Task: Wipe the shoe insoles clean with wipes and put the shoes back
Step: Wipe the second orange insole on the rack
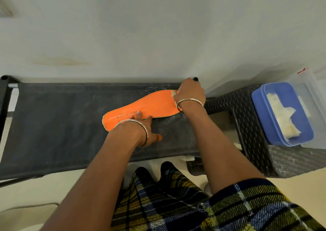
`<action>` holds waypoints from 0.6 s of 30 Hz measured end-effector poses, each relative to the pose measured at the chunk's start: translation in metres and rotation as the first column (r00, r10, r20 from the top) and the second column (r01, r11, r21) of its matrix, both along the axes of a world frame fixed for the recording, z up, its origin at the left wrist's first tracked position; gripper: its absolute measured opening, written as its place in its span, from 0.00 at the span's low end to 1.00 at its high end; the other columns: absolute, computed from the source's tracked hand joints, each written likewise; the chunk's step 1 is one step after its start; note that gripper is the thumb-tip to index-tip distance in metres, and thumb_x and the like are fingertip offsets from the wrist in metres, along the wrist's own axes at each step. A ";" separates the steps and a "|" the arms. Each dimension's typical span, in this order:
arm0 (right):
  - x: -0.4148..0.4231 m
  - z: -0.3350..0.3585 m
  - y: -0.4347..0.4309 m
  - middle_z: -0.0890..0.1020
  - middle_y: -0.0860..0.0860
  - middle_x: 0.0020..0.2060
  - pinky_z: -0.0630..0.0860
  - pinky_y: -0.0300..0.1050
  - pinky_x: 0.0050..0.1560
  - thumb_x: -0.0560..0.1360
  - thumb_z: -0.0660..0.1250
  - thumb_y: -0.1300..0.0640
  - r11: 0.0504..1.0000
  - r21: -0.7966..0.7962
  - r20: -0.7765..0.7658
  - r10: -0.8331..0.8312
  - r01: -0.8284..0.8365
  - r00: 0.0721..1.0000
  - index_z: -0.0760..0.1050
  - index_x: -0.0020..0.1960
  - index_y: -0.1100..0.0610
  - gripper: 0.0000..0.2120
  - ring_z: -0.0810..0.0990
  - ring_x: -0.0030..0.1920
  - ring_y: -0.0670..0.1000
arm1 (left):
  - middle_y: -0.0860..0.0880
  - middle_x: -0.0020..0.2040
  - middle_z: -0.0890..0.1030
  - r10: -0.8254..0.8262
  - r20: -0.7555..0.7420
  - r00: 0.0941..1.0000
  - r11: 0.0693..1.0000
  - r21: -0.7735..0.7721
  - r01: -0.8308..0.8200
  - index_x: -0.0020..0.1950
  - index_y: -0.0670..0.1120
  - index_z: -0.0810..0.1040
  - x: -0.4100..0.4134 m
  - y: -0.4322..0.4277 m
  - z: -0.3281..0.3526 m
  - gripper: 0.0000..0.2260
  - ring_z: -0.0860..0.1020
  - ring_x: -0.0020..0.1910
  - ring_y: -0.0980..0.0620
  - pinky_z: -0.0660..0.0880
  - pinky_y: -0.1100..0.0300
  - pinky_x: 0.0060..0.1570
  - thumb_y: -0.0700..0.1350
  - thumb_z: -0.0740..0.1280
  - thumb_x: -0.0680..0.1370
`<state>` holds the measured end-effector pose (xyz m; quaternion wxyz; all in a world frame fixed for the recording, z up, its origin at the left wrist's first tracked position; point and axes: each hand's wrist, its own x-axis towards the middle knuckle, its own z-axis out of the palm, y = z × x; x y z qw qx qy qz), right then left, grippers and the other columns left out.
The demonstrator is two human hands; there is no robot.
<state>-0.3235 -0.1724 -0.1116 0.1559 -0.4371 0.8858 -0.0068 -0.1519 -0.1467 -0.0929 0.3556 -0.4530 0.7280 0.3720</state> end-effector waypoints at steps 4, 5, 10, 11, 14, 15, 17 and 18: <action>0.021 -0.004 -0.004 0.82 0.58 0.55 0.78 0.50 0.55 0.75 0.71 0.59 0.992 -0.027 0.070 0.126 -0.125 0.990 0.79 0.55 0.60 0.10 0.81 0.57 0.60 | 0.44 0.79 0.36 0.018 -0.006 1.000 1.000 -0.006 -0.018 0.80 0.52 0.41 -0.003 0.002 0.003 0.36 0.45 0.78 0.38 0.52 0.42 0.75 0.60 0.59 0.80; 0.030 -0.006 -0.006 0.84 0.56 0.51 0.79 0.49 0.54 0.73 0.72 0.58 0.987 -0.053 0.146 0.159 -0.153 0.976 0.81 0.52 0.59 0.08 0.82 0.55 0.59 | 0.44 0.79 0.36 0.021 -0.012 1.000 1.000 -0.010 -0.021 0.80 0.53 0.42 -0.004 0.002 0.004 0.36 0.45 0.78 0.38 0.52 0.42 0.75 0.60 0.59 0.80; 0.040 -0.009 -0.008 0.86 0.53 0.44 0.80 0.49 0.53 0.71 0.75 0.55 0.978 -0.131 0.252 0.190 -0.161 0.949 0.85 0.43 0.55 0.04 0.84 0.48 0.56 | 0.44 0.79 0.35 0.024 -0.016 1.000 1.000 -0.007 -0.024 0.80 0.53 0.41 -0.003 0.001 0.004 0.36 0.44 0.78 0.39 0.52 0.41 0.75 0.60 0.59 0.80; 0.033 -0.008 -0.007 0.86 0.53 0.44 0.80 0.48 0.51 0.71 0.76 0.53 0.984 -0.142 0.233 0.138 -0.107 0.963 0.85 0.44 0.55 0.06 0.84 0.48 0.56 | 0.44 0.79 0.35 0.022 -0.016 1.000 1.000 -0.003 -0.022 0.80 0.53 0.41 -0.003 0.001 0.005 0.36 0.44 0.78 0.39 0.52 0.41 0.75 0.60 0.59 0.80; 0.008 -0.009 -0.003 0.85 0.53 0.48 0.77 0.44 0.47 0.72 0.75 0.48 0.986 -0.160 0.147 -0.016 0.040 0.989 0.84 0.47 0.53 0.09 0.83 0.50 0.57 | 0.45 0.79 0.36 0.005 -0.012 1.000 1.000 0.000 -0.005 0.80 0.53 0.41 0.000 0.000 0.005 0.36 0.45 0.78 0.39 0.52 0.41 0.75 0.61 0.59 0.80; 0.004 -0.008 -0.001 0.84 0.53 0.49 0.75 0.44 0.46 0.73 0.74 0.49 0.986 -0.161 0.125 -0.031 0.051 0.992 0.83 0.48 0.52 0.08 0.82 0.52 0.56 | 0.45 0.79 0.36 0.002 -0.013 1.000 1.000 0.001 -0.002 0.80 0.53 0.41 0.000 0.000 0.005 0.36 0.46 0.78 0.39 0.53 0.41 0.75 0.61 0.59 0.80; 0.003 -0.008 0.000 0.84 0.53 0.49 0.75 0.44 0.45 0.74 0.72 0.51 0.986 -0.162 0.111 -0.015 0.033 0.994 0.83 0.49 0.53 0.06 0.82 0.51 0.57 | 0.45 0.79 0.36 -0.001 -0.017 1.000 1.000 0.004 0.001 0.80 0.53 0.41 -0.001 0.000 0.005 0.36 0.46 0.78 0.39 0.53 0.42 0.75 0.61 0.59 0.80; 0.007 -0.008 -0.001 0.84 0.54 0.48 0.76 0.45 0.46 0.75 0.72 0.52 0.987 -0.162 0.119 0.007 0.012 0.993 0.83 0.48 0.54 0.06 0.83 0.50 0.57 | 0.45 0.79 0.37 -0.001 -0.018 1.000 1.000 -0.001 0.001 0.80 0.53 0.41 -0.001 0.000 0.005 0.36 0.46 0.78 0.39 0.53 0.42 0.75 0.61 0.59 0.80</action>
